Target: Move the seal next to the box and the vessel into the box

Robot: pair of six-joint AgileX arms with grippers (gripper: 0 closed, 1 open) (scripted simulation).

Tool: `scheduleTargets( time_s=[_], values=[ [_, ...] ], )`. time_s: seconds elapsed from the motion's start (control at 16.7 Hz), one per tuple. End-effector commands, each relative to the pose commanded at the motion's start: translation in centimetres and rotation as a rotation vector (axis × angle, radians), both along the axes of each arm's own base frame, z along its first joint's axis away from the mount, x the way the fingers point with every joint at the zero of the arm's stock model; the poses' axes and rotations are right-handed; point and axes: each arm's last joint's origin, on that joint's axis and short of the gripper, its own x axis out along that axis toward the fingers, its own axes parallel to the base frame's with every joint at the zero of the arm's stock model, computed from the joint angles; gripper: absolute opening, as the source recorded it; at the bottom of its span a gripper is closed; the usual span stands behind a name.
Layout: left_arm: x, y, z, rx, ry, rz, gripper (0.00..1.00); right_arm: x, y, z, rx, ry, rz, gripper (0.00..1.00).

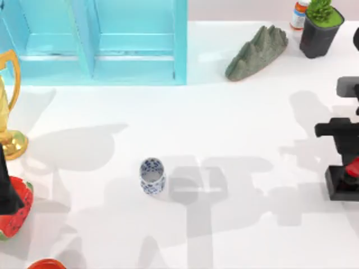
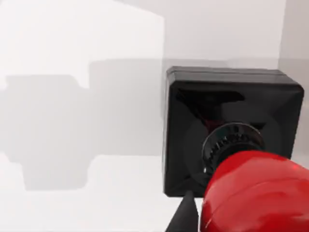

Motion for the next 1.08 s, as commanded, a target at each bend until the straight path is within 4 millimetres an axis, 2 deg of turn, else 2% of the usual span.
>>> scheduleTargets(
  time_s=[0.24, 0.3, 0.84, 0.96, 1.08],
  values=[
    [0.0, 0.0, 0.0, 0.0, 0.0, 0.0, 1.0, 0.0, 0.0, 0.0, 0.0, 0.0, 0.0, 0.98],
    [0.0, 0.0, 0.0, 0.0, 0.0, 0.0, 1.0, 0.0, 0.0, 0.0, 0.0, 0.0, 0.0, 1.0],
    [0.0, 0.0, 0.0, 0.0, 0.0, 0.0, 1.0, 0.0, 0.0, 0.1, 0.0, -0.001, -0.001, 1.0],
    [0.0, 0.0, 0.0, 0.0, 0.0, 0.0, 1.0, 0.2, 0.0, 1.1, 0.002, -0.007, -0.005, 1.0],
    [0.0, 0.0, 0.0, 0.0, 0.0, 0.0, 1.0, 0.5, 0.0, 3.1, 0.003, -0.012, -0.008, 1.0]
  ],
)
